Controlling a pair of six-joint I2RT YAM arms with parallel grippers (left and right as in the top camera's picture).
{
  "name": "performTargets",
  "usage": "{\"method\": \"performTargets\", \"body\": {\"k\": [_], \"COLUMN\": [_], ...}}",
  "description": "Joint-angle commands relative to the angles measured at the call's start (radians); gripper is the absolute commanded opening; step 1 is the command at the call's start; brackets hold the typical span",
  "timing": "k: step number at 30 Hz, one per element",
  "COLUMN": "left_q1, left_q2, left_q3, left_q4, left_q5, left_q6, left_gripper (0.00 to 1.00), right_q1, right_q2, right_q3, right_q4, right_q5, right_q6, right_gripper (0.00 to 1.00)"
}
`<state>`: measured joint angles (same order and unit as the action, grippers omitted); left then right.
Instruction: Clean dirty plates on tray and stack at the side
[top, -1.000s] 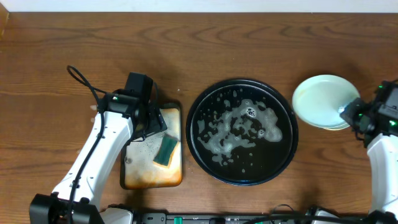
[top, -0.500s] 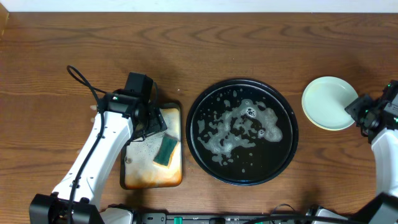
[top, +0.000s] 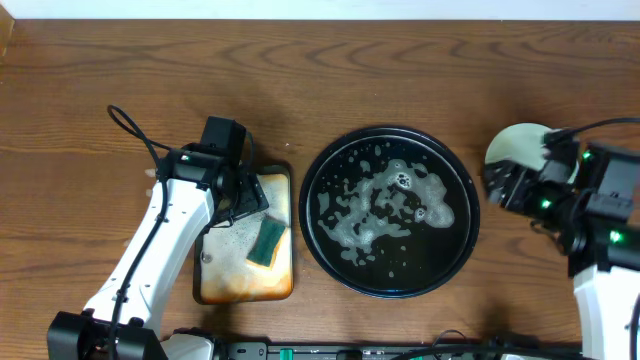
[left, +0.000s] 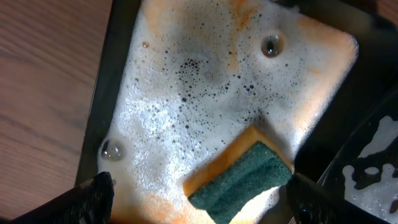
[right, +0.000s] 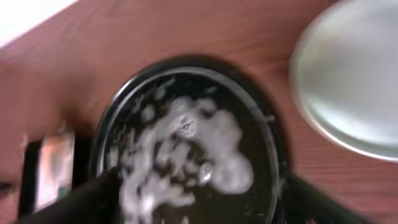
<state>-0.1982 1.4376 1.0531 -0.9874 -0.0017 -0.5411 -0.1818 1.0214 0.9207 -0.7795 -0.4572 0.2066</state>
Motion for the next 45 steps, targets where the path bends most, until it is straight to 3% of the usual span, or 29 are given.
{"method": "performTargets", "body": {"k": [1, 6, 13, 20, 25, 32, 45], "left_q1": [-0.002, -0.002, -0.002, -0.002, -0.002, -0.002, -0.002], "left_q2": [0.001, 0.001, 0.001, 0.001, 0.001, 0.001, 0.001], "left_q3": [-0.005, -0.005, -0.005, -0.005, -0.005, -0.005, -0.005], "left_q4": [-0.001, -0.001, -0.001, -0.001, -0.001, -0.001, -0.001], "left_q5": [-0.002, -0.002, -0.002, -0.002, -0.002, -0.002, -0.002], "left_q6": [0.014, 0.014, 0.014, 0.014, 0.014, 0.014, 0.014], "left_gripper": [0.90, 0.90, 0.90, 0.90, 0.90, 0.90, 0.90], "right_q1": [0.061, 0.085, 0.082, 0.084, 0.114, 0.124, 0.125], "right_q2": [-0.107, -0.232, -0.327, -0.409, -0.481, -0.632, -1.017], "right_q3": [0.009, 0.009, 0.009, 0.008, -0.014, -0.214, -0.537], "right_q4": [-0.026, -0.032, -0.168, -0.161, -0.111, 0.095, 0.122], "right_q5": [-0.121, -0.120, -0.085, -0.078, 0.090, 0.154, 0.199], "right_q6": [-0.089, -0.088, -0.093, -0.190, -0.216, -0.215, -0.223], "right_gripper": [0.99, 0.99, 0.99, 0.99, 0.99, 0.99, 0.99]}}
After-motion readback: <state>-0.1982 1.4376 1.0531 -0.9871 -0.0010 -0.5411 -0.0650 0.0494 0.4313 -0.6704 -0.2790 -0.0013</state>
